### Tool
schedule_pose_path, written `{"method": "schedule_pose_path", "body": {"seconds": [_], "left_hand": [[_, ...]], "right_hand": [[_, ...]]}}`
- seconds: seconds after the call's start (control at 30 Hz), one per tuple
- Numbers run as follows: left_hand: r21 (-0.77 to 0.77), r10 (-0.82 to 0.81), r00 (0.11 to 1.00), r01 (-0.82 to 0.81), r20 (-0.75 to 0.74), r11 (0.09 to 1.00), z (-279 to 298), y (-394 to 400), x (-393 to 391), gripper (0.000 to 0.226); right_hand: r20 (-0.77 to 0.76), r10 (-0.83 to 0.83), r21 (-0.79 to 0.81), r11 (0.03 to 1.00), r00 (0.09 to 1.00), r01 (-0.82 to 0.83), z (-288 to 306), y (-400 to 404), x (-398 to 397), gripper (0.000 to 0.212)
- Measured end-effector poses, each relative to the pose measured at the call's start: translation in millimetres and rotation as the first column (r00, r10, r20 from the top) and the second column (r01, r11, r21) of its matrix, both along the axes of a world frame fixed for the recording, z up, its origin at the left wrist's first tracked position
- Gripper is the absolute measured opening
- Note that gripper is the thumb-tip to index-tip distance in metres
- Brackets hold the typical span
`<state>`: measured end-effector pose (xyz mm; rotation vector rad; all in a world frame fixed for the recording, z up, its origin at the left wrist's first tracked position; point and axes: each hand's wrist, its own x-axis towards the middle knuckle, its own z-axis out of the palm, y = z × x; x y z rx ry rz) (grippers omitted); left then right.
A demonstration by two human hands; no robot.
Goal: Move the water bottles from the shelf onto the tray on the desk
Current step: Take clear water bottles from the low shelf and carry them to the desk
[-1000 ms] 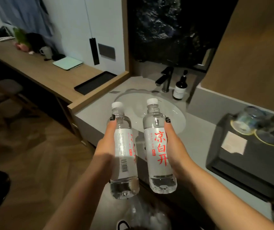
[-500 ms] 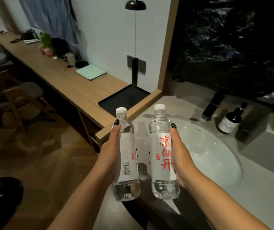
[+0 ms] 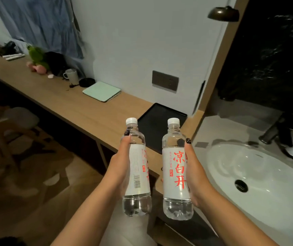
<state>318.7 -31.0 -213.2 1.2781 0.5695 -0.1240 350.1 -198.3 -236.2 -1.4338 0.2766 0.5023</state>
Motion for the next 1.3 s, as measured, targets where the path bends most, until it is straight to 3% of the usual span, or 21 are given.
{"method": "schedule_pose_path", "body": {"seconds": [0.5,0.67,0.8,0.9,1.0,1.2,1.3], "left_hand": [[-0.071,-0.117,0.993,0.115,-0.023,0.991,-11.1,176.9,134.5,0.06],[0.011,-0.15,0.989,0.15,-0.011,0.989,-14.1,225.5,217.9,0.061],[0.13,-0.194,0.981,0.192,0.004,0.973,-7.1,259.7,278.8,0.079],[0.165,-0.178,0.984,0.171,0.029,0.971,0.0,272.8,316.5,0.063],[0.14,-0.174,0.985,0.171,0.01,0.975,-4.0,282.0,354.1,0.049],[0.249,-0.282,0.959,0.277,-0.015,0.928,-23.9,298.1,433.1,0.033],[0.266,-0.349,0.937,0.339,-0.01,0.902,-38.0,308.8,473.9,0.036]], "right_hand": [[-0.007,-0.052,0.078,0.996,0.999,0.052,-10.9,168.6,131.8,0.059],[-0.011,-0.107,0.033,0.994,0.994,0.107,-23.3,210.4,217.6,0.057],[0.002,-0.163,0.028,0.986,0.987,0.163,-22.7,244.1,276.4,0.059],[0.062,-0.187,-0.042,0.981,0.98,0.19,-20.2,261.6,311.4,0.065],[0.089,-0.222,-0.111,0.967,0.971,0.231,-21.1,271.6,340.1,0.047],[0.182,-0.332,-0.317,0.871,0.926,0.375,-29.7,292.7,392.9,0.027],[0.195,-0.416,-0.372,0.807,0.888,0.459,-36.6,306.0,414.8,0.036]]}}
